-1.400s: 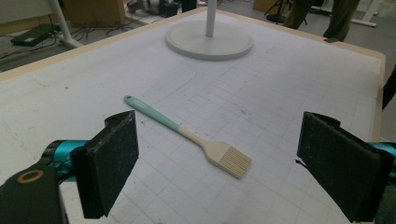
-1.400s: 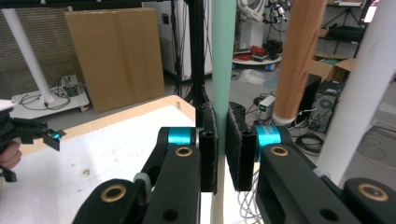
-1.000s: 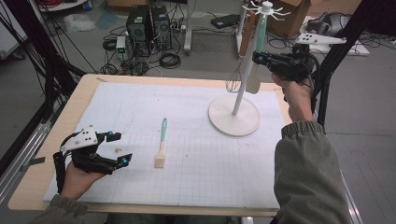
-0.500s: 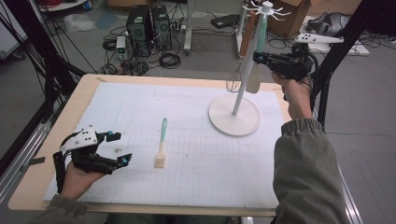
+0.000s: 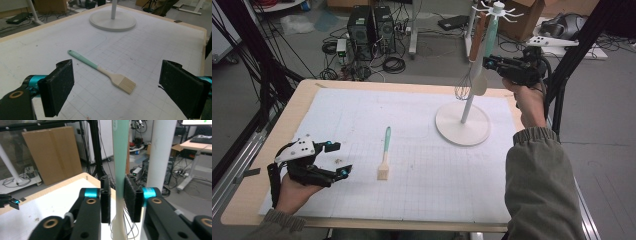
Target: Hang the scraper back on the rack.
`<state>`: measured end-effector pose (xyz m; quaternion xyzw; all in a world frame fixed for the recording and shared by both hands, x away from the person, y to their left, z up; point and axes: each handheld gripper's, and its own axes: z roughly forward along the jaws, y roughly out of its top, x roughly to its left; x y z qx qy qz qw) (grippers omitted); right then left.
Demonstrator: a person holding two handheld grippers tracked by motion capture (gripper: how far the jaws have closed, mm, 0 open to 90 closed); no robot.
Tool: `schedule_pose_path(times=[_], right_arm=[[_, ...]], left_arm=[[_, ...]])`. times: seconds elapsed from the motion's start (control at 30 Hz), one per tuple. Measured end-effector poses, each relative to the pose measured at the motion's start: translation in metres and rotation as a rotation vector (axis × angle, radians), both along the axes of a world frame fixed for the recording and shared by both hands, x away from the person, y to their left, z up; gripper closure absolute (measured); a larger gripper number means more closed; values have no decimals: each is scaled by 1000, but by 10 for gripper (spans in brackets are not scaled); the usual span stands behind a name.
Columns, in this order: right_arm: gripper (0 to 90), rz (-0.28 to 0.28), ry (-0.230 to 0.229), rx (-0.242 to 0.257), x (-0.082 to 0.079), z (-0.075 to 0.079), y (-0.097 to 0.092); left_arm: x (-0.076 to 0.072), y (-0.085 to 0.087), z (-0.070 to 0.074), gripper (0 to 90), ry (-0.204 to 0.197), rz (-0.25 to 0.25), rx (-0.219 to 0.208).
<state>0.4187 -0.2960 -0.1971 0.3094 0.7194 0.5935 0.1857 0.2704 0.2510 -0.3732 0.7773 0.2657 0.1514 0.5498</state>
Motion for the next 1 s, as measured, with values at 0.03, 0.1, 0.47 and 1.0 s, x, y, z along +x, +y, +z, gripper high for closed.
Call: schedule_pose_path(times=[0.03,0.1,0.47,1.0], right_arm=[[745,2,0,1,-1,0,0],[729,-1,-8,0,-3,2,-1],[760,-12,-21,-7,-16,9,-7],[896,60,-62,25,-20,43,-13]], left_arm=[[0,0,0,131,0,4,-4],[0,2,0,131,-1,4,-4],[-1,2,1,131,-1,6,-2],[1,0,0,131,4,1,-4]])
